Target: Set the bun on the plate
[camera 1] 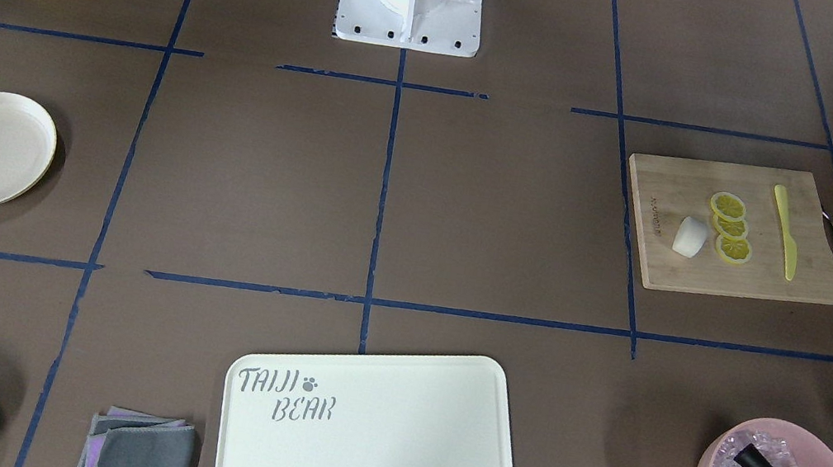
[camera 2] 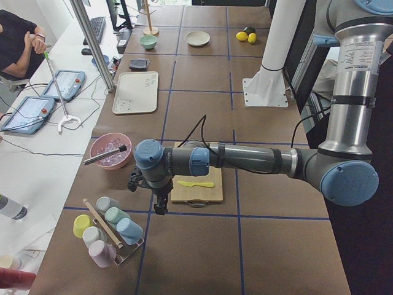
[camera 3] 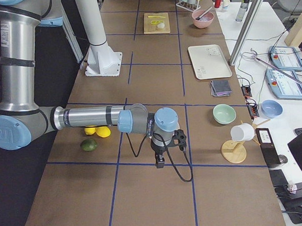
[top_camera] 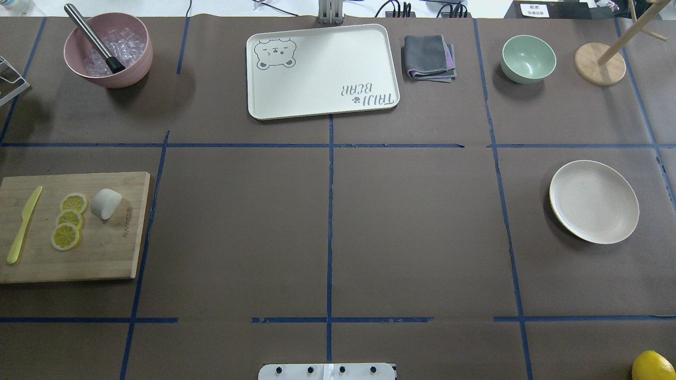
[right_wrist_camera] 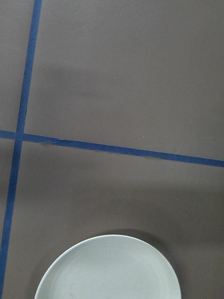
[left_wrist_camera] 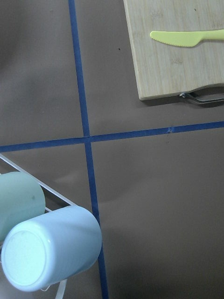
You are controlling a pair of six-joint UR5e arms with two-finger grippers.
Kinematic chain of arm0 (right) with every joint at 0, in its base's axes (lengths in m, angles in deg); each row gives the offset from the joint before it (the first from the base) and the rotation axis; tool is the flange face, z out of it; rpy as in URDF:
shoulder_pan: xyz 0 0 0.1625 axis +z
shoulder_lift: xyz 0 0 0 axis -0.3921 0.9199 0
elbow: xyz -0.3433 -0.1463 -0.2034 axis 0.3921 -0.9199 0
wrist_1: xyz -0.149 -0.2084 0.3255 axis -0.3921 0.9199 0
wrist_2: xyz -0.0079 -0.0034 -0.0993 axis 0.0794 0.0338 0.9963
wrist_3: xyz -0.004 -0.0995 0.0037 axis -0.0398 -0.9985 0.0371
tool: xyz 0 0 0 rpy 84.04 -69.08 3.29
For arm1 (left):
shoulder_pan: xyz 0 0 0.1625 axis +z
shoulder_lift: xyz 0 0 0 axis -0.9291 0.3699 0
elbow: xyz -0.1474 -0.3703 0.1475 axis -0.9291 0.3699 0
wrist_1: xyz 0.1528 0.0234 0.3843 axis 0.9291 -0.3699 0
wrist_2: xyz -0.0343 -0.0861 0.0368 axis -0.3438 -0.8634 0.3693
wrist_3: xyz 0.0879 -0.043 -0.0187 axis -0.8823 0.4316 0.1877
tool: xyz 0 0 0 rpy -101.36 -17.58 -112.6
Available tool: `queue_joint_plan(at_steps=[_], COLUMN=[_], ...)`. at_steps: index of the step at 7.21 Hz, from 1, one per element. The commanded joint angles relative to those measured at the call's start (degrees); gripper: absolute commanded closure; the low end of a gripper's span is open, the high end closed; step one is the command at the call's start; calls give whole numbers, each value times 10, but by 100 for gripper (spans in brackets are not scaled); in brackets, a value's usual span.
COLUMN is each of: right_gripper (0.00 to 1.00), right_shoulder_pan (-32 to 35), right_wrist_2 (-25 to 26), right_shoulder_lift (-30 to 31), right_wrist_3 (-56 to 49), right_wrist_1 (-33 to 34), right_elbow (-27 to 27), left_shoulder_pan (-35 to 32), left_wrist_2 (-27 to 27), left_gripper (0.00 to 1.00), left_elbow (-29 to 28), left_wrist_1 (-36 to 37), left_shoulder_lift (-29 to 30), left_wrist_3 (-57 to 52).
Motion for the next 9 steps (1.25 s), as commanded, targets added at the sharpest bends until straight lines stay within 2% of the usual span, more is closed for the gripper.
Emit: queue_joint_plan(at_steps=[1, 3, 4, 5, 6, 8, 9], right_gripper=[0, 0, 0, 1, 1, 2, 3], right_shoulder_pan=[-1, -6, -19, -31, -56, -116, -143], right_wrist_2=[-10, -22, -34, -47, -50, -49, -45], right_shoulder_lift=[-1, -6, -6, -6, -8, -7, -8], right_wrist_3=[1, 5, 41, 61, 134, 344, 408], right_wrist_1=[-24, -61, -88, -149, -197, -358, -437], right_elbow=[-2, -14, -27, -43, -58, -78, -109], left_shoulder_pan=[9, 17, 19, 20, 21, 22, 25], left_wrist_2=[-1, -11, -41, -57, -58, -58, -58], left_gripper=[0, 0, 0, 0, 0, 0, 0], left_elbow=[0, 1, 1, 3, 3, 3, 3], left_wrist_1=[0, -2, -5, -3, -3, -5, -4], left_shoulder_lift=[-1, -2, -8, -8, -9, -12, -12], left_wrist_3=[0, -1, -1, -1, -1, -1, -1])
